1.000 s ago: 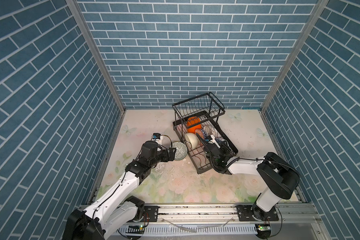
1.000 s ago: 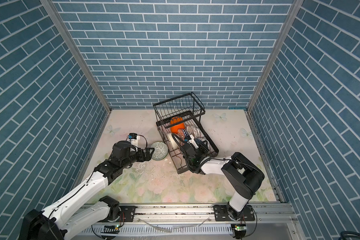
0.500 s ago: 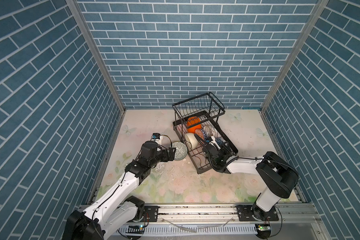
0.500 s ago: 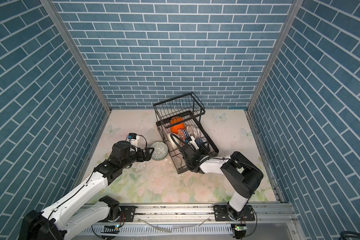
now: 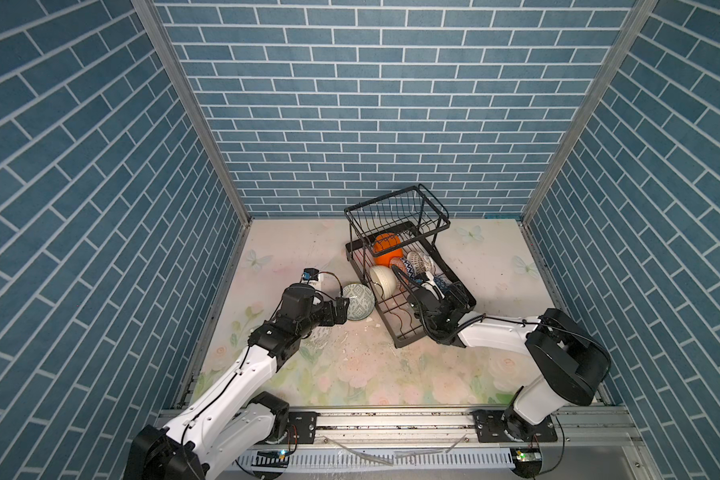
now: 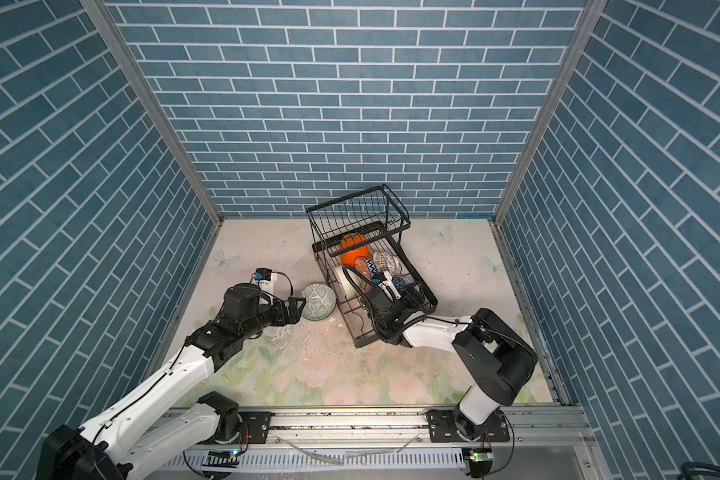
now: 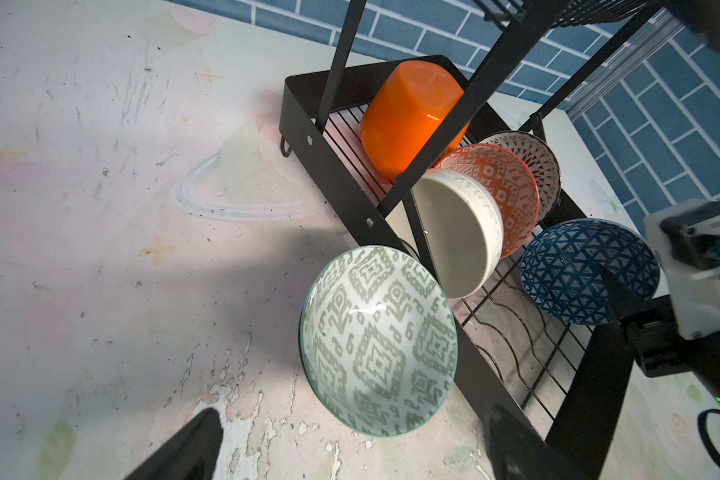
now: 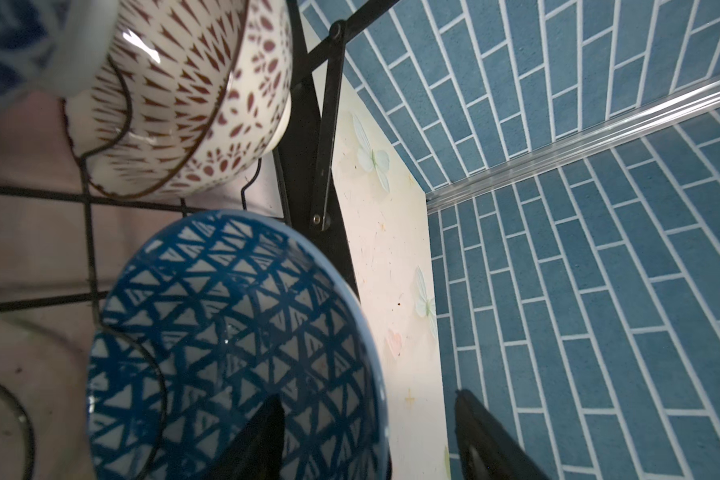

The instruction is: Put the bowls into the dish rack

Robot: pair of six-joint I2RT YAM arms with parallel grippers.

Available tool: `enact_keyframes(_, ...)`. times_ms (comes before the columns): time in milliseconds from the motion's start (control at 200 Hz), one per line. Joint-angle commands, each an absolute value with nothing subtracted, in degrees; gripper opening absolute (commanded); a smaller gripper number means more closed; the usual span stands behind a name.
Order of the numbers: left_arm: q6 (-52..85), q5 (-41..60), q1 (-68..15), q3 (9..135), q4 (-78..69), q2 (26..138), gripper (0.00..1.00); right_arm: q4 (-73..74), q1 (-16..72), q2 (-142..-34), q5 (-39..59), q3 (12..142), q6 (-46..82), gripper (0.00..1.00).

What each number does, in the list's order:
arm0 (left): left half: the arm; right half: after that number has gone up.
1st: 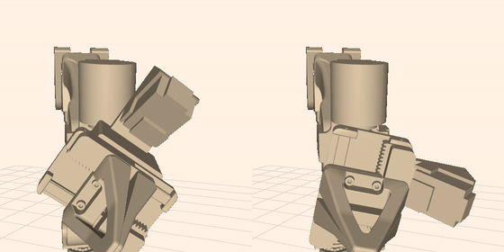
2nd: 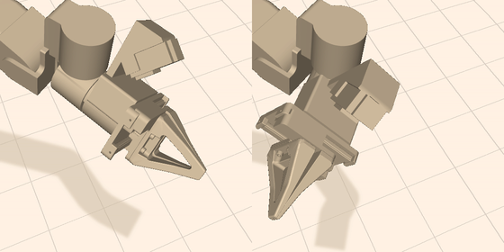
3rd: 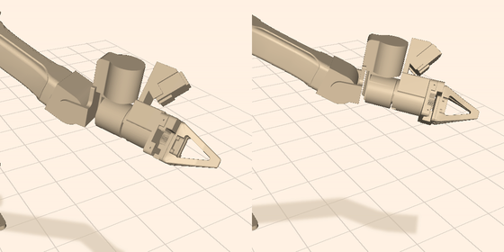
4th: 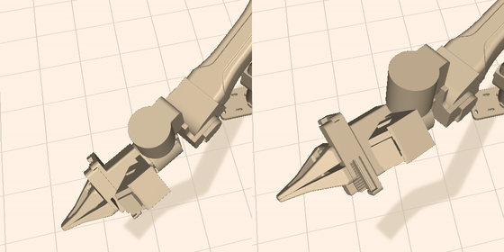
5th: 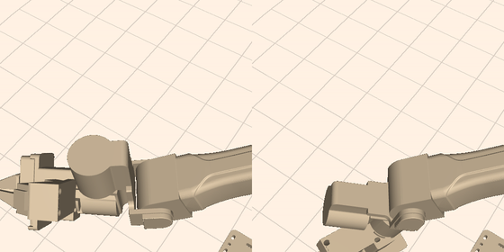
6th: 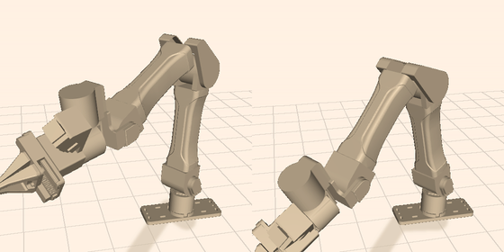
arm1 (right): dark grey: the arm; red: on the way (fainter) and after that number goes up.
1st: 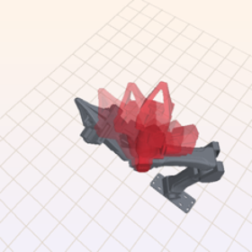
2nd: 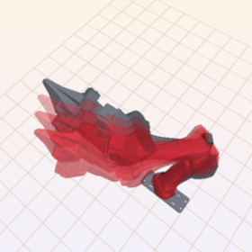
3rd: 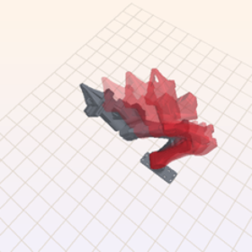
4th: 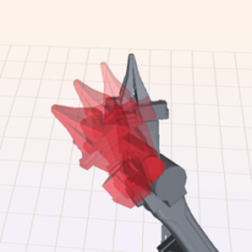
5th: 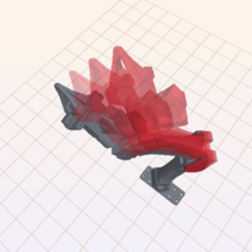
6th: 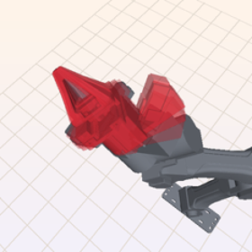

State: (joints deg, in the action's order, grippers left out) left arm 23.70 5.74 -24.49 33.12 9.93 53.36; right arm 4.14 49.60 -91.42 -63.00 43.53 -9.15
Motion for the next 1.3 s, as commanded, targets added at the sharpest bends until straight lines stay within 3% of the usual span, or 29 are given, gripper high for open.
enact_keyframes(0, 24.15, 4.20, -24.13, 35.10, 12.59, 53.47, 1.00, 1.67, 49.75, -88.26, -60.37, 45.60, -4.78, 0.68)
enact_keyframes(345, 25.38, 2.11, -24.12, 36.88, 15.96, 56.67, 1.00, -7.02, 49.70, -83.05, -54.63, 50.53, -0.78, 0.69)
enact_keyframes(780, 26.59, 1.44, -23.75, 40.43, 20.18, 61.95, 1.00, -20.17, 49.73, -80.08, -36.81, 60.06, 8.38, 0.67)
enact_keyframes(1295, 27.31, 0.94, -23.68, 45.64, 24.83, 68.45, 1.00, -20.77, 49.80, -82.59, -18.51, 62.50, 18.68, 0.64)
